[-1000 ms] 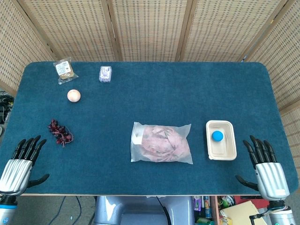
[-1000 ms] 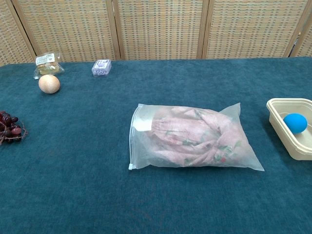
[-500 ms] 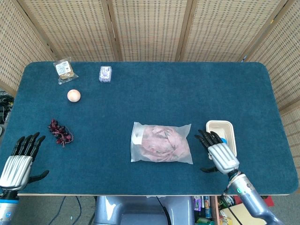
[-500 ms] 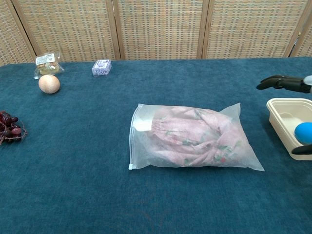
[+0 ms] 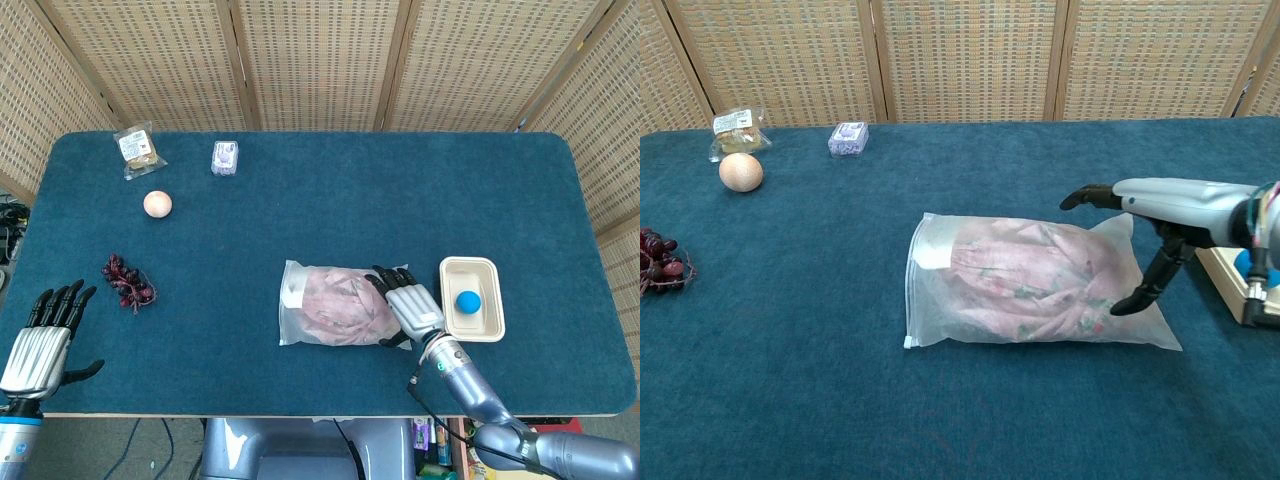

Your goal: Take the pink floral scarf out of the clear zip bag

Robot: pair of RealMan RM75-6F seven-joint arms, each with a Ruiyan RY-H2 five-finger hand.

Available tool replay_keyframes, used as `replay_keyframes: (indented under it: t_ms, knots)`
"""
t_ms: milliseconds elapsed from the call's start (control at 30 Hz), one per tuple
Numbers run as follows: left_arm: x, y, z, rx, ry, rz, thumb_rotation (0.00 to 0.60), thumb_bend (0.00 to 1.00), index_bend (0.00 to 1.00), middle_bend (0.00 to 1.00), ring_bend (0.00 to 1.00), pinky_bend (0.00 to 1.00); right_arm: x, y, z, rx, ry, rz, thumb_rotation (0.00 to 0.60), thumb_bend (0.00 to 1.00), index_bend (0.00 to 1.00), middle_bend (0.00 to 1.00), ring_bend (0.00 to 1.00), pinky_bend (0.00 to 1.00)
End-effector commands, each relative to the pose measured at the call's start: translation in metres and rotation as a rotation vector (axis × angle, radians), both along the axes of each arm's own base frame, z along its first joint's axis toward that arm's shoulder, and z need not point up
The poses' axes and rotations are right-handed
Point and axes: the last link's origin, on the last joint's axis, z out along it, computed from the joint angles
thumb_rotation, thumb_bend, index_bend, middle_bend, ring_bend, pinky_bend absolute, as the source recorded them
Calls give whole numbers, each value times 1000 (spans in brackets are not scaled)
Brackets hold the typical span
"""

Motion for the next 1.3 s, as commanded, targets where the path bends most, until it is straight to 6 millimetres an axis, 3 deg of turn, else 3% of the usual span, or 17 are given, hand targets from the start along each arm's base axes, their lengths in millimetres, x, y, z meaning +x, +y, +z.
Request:
replay_keyframes:
  t_ms: [33,333,700,800,900,967,1067,1200,1300]
  knots:
    - [0,0,-1,-3,1,0,600,129,0,0,0,0,8,-3,-8,2,4,2,600,0,0,0,0,0]
    - [0,1,-2,-5,1,5,600,129,0,0,0,0,21,-6,-26,15,25,-16,600,0,0,0,0,0]
    - [0,1,-2,-11,-3,9,600,129,0,0,0,0,17,-9,-40,11,144,-43,600,0,0,0,0,0]
    - [0,2,-3,-14,-3,6,600,130,0,0,0,0,16,-10,-41,0,163,-32,600,0,0,45,7,86]
    - [0,2,-4,-17,-1,8,600,129,0,0,0,0,14,-11,-44,-7,184,-12,600,138,16,203,141,310]
    - [-1,2,-4,-19,2,10,600,129,0,0,0,0,13,-12,-46,-25,197,21,600,371,131,349,287,444]
    - [-1,2,-6,-22,3,11,600,130,0,0,0,0,12,-12,-49,-40,197,52,600,598,328,492,410,551]
    - [-1,3,-7,-28,6,13,600,130,0,0,0,0,10,-12,-49,-67,181,91,600,891,495,592,497,583]
    - [-1,3,-8,-32,6,16,600,130,0,0,0,0,9,-10,-47,-85,166,127,600,950,518,610,513,583]
